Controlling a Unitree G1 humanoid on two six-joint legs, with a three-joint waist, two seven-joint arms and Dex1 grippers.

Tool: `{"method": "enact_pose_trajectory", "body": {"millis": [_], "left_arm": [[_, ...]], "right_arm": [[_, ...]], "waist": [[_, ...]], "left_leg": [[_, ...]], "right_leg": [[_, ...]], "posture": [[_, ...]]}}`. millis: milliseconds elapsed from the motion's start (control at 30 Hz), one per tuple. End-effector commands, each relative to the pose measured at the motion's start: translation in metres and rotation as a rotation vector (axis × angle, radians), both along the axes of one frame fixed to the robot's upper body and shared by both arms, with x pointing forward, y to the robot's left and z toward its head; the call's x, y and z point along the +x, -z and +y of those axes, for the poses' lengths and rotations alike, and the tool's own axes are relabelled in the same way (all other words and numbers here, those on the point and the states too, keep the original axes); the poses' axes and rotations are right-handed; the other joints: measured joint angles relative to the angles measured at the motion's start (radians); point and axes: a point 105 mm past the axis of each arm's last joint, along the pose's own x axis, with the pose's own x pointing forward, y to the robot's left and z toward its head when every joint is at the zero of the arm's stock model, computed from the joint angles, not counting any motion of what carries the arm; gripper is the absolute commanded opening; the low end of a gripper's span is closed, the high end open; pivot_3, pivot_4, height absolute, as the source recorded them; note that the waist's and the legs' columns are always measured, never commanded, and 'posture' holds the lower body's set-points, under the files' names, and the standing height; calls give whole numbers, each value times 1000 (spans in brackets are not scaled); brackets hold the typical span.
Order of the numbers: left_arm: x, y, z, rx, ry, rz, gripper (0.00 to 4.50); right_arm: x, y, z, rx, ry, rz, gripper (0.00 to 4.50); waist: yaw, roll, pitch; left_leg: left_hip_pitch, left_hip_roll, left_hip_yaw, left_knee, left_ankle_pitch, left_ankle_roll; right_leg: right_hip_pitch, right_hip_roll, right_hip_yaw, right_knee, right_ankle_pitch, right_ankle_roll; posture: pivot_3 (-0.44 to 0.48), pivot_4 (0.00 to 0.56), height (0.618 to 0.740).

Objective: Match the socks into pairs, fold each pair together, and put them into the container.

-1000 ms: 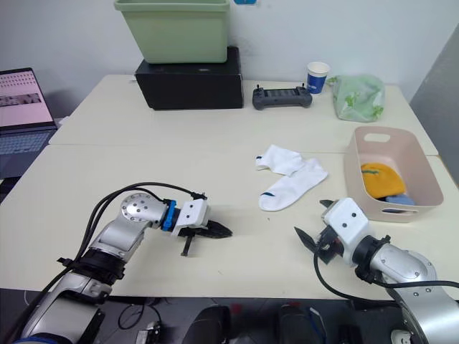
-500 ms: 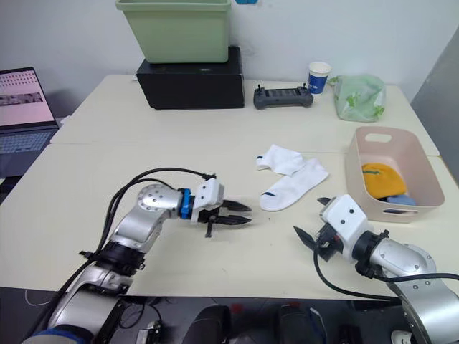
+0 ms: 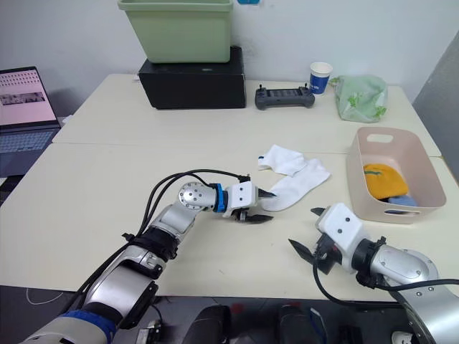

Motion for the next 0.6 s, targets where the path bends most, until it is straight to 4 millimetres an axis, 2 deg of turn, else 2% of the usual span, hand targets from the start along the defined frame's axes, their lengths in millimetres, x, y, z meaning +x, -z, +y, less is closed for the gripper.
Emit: {"method": "enact_pose_trajectory", "body": {"millis": [33,200,333,533,600], "left_arm": [[1,-2,0,22,13,-17,1635],[-6,-1,6,38,70,-1,33],[-21,1,24,59,161,36,33],[-44,0,66,72,230,98,33],[-54,2,89,84,221,142,33]], "right_arm": [[-4,-13,6,3,-26,-54,4500],[-3,-14,7,3,-27,-57,4500],[-3,-14,7,1,-30,-55,4500],[-6,-16,7,13,-43,-38,4500],[-7,-17,8,19,-51,-31,4500]], "waist": [[0,0,0],[-2,0,0],[-4,0,0],[-6,0,0],[-6,0,0]], "left_leg": [[0,0,0,0,0,0],[0,0,0,0,0,0],[0,1,0,0,0,0],[0,5,0,-1,0,0],[0,5,0,-1,0,0]], "right_leg": [[0,0,0,0,0,0],[0,0,0,0,0,0],[0,1,0,0,0,0],[-1,2,0,0,0,0],[-1,2,0,0,0,0]], "posture": [[0,150,735],[0,150,735],[0,150,735],[0,150,735],[0,150,735]]}}
